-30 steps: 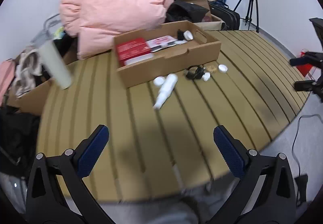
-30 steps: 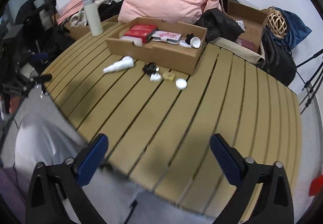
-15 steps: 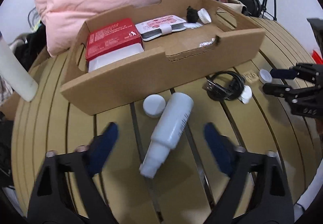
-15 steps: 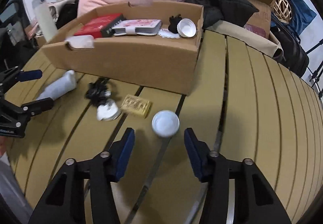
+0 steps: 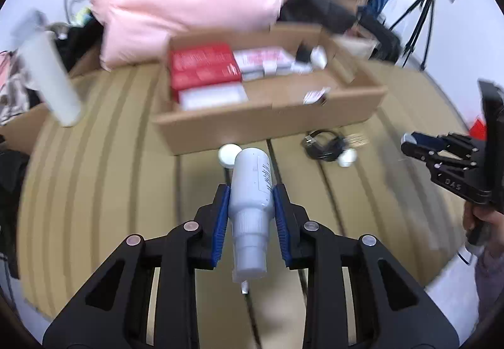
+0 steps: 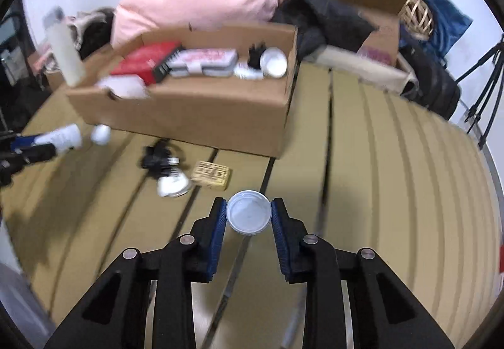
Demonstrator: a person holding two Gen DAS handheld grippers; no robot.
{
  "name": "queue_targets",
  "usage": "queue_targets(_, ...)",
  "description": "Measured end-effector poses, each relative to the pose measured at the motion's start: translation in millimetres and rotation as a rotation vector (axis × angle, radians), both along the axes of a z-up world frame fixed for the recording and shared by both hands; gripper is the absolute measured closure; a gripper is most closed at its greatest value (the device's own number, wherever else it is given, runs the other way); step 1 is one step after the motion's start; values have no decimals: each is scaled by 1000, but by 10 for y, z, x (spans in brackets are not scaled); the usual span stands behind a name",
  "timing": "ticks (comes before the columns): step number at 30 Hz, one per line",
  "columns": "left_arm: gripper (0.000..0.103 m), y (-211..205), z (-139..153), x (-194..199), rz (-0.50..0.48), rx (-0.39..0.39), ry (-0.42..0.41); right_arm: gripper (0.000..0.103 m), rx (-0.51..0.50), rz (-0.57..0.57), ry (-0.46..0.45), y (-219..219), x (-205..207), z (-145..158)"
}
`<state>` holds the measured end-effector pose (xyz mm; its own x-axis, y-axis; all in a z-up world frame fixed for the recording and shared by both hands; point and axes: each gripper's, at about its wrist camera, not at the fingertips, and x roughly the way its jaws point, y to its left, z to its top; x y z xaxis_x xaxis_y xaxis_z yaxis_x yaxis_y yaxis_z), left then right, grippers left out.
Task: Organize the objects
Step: 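Grasp the white spray bottle with the left tool while the right tool grasps a white round lid, then carry the spray bottle with the left tool into the tray while the right tool drops the lid there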
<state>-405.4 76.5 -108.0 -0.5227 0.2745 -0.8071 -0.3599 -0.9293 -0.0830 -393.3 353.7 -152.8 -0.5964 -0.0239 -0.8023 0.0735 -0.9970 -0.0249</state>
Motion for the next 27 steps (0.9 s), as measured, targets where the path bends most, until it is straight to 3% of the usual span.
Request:
queue_targets(2, 79, -252, 419, 342, 19, 8, 41, 71, 10, 30, 19, 2, 293, 282)
queue_targets(7, 79, -821, 1095, 1049, 120, -30, 115, 71, -34, 93, 55, 50, 1180, 1024)
queue_targets(11, 79, -1120, 1362, 1402, 148, 1, 125, 71, -41, 96, 110, 85, 1763, 1479)
queue_targets(15, 79, -1133, 1391, 1519, 197, 27, 122, 71, -45, 88, 151, 78, 2035, 1659)
queue_targets(20, 79, -1013, 1416, 1562, 169, 38, 125, 71, -85, 101, 152, 8, 2090, 1643)
queue_targets(27, 79, -792, 1354, 1077, 167, 47, 76, 71, -110, 120, 149, 16, 1913, 1631)
